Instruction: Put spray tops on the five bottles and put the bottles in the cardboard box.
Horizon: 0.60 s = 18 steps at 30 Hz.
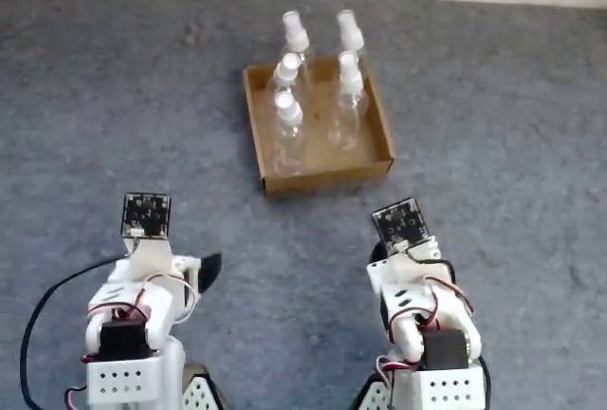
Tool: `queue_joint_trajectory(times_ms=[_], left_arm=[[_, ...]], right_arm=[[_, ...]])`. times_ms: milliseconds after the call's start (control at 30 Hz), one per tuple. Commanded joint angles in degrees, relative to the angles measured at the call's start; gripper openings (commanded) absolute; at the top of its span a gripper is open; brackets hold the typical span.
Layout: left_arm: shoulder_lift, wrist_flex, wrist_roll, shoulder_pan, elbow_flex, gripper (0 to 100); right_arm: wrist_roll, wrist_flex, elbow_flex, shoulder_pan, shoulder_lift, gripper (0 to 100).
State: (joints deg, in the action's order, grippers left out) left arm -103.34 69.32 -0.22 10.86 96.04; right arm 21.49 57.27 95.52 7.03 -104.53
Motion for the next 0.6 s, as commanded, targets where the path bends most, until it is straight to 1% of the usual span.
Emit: queue_joint_trajectory(times_ms=[0,67,167,200,367,467,567], left_arm=[[-0.48,6.42,0.0,0.48,1.1,29],[-0.48,6.59,-0.09,0.57,1.1,23],[-0.66,6.59,-0.26,0.48,1.1,3],[-0.66,6.77,-0.26,0.48,1.1,0],[-0.66,6.77,0.0,0.22,1.1,15],[-0.75,6.77,0.0,0.22,1.1,21],[-0.75,6.77,0.0,0.22,1.1,23]], right_arm=[[0.62,0.22,7.16,-0.57,-0.75,0.5],[0.62,0.22,7.16,-0.57,-0.75,0.5],[0.62,0.22,7.16,-0.57,-0.75,0.5],[0.62,0.22,7.16,-0.57,-0.75,0.5],[0.62,0.22,7.16,-0.57,-0.75,0.5],[0.62,0.22,7.16,-0.57,-0.75,0.5],[0.62,0.22,7.16,-0.57,-0.75,0.5]])
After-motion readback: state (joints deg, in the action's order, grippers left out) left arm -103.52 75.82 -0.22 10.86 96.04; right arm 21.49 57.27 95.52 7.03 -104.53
